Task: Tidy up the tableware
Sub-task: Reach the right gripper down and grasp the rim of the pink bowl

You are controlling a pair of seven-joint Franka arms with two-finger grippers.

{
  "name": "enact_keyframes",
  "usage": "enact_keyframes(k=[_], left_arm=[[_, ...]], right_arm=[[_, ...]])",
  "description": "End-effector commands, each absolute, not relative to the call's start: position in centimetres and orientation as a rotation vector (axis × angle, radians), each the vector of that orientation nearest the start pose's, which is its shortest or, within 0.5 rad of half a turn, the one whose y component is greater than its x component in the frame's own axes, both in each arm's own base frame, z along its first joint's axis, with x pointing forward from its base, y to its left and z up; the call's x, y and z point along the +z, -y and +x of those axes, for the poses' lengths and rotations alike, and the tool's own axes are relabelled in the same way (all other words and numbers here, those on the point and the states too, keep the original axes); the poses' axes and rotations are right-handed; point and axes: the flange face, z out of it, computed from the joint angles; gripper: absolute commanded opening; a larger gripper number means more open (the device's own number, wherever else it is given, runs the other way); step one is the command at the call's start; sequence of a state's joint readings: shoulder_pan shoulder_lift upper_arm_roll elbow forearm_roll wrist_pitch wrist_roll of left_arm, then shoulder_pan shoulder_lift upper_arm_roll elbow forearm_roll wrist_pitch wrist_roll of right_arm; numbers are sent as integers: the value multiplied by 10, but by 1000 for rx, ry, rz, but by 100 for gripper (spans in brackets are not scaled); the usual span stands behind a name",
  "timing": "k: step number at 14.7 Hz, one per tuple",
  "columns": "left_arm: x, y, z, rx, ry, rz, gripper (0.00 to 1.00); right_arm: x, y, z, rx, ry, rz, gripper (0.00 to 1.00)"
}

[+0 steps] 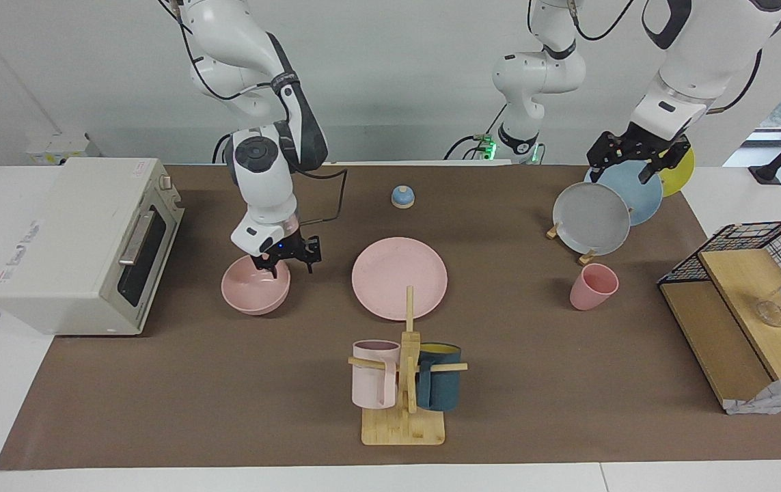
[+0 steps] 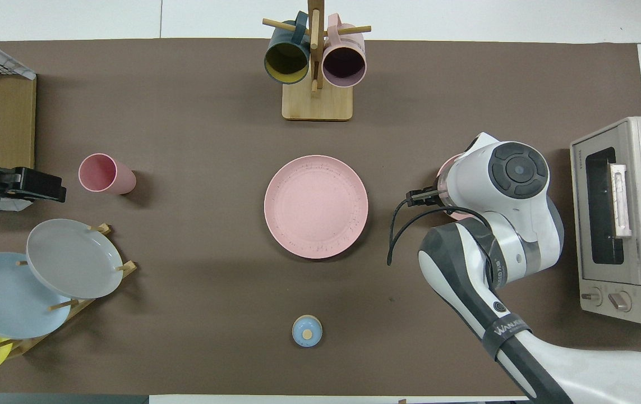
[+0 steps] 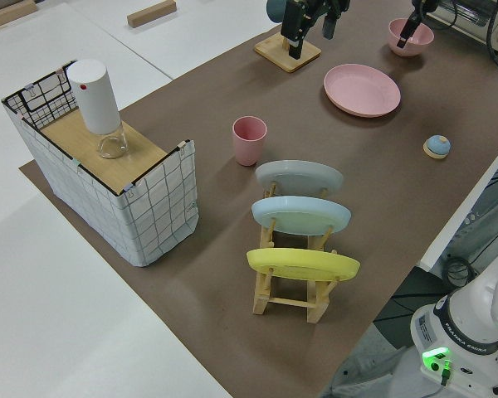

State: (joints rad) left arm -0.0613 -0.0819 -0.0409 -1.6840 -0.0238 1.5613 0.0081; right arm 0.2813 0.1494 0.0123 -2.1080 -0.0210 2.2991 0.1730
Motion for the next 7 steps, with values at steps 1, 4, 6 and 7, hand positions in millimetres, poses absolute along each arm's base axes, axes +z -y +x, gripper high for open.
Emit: enact_keyframes(k=[1, 4, 6, 7], left_arm=[[615, 58, 515, 32, -168, -3138, 100], [614, 57, 516, 27, -163, -3138, 100], [614, 57, 517, 17, -161, -3139, 100], [614, 57, 517, 17, -144, -3140, 100]], right_arm=[[343, -160, 538, -65, 193, -3136, 38], [334, -165, 542, -28, 229, -3153, 0], [348, -170, 552, 21, 231, -3162, 0], [356, -178, 557, 42, 242, -3165, 0]])
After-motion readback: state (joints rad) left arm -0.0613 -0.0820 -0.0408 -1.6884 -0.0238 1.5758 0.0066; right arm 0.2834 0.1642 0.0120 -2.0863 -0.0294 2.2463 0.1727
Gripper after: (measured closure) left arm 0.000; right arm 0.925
